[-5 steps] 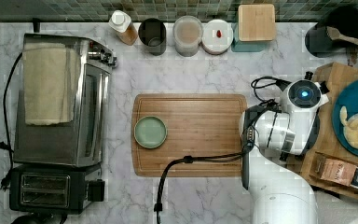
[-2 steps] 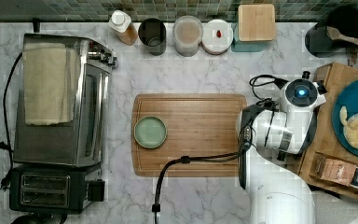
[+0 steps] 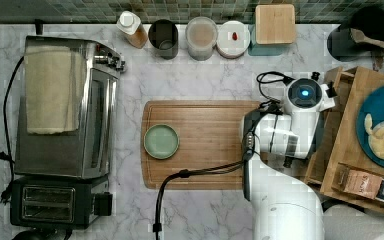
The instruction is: Open the drawer.
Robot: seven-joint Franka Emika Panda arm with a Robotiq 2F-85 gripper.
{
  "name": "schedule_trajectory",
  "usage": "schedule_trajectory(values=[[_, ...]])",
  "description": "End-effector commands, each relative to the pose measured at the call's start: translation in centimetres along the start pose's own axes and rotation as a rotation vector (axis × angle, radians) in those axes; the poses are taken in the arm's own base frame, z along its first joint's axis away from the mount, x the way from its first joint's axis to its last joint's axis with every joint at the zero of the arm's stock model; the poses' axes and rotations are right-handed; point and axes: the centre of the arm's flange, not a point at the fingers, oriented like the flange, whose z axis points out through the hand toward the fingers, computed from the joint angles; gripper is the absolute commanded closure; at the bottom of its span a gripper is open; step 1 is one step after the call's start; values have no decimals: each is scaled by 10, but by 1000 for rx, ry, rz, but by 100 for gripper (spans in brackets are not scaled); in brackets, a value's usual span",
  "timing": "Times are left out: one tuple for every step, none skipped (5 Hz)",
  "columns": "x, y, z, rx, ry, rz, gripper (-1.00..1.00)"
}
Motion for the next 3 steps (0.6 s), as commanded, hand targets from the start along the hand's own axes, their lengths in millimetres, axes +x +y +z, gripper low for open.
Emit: schedule_trajectory(values=[[-57, -198, -104, 107, 69, -221, -100], [-57, -212, -107, 105, 70, -200, -100], [-59, -223, -106, 114, 84, -160, -100]])
